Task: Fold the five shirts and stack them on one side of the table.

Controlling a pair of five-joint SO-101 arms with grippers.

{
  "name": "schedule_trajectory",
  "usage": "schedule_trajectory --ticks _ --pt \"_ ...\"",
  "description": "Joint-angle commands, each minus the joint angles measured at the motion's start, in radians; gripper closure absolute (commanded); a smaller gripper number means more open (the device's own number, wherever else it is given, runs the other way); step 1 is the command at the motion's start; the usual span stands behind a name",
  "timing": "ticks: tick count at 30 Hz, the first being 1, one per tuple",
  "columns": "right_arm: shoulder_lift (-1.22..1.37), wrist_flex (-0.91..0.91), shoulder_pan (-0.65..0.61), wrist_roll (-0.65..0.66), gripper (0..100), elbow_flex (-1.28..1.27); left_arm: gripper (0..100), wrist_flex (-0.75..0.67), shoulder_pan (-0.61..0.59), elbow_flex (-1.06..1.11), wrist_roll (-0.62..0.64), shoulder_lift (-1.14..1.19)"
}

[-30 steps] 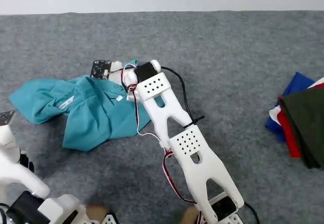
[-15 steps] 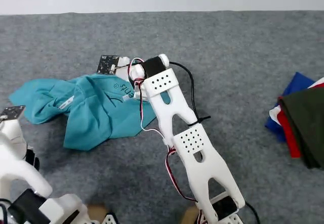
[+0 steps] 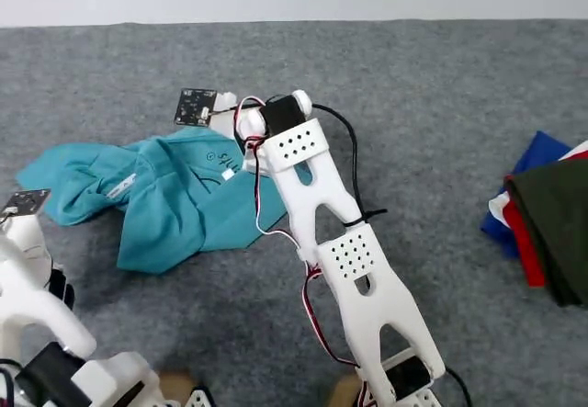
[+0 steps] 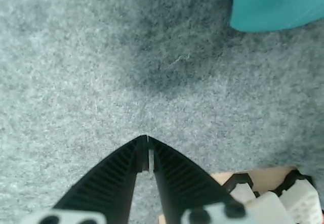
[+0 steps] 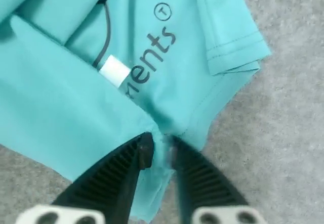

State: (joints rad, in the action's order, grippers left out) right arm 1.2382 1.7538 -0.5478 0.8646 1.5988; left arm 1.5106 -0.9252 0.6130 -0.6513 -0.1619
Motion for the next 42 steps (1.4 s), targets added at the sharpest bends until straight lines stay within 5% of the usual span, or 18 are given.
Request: schedule_trajectory --ticks 1,21,37,42 --pt "-0.079 0.039 0.013 0.006 80.9 -0.029 100 -0.006 0.006 -0.002 -0.002 -0.032" --pt "-0.053 -0.285 0.016 0.008 80.8 -0.192 100 -0.049 0.006 0.077 -0.002 -0.040" --pt "0.047 -0.262 0.010 0.014 81.6 -0.193 100 -0.049 0.006 0.081 -0.002 -0.038" --pt "0.045 -0.188 -0.012 0.115 99.1 -0.192 100 -0.051 0.006 0.079 -0.002 -0.037"
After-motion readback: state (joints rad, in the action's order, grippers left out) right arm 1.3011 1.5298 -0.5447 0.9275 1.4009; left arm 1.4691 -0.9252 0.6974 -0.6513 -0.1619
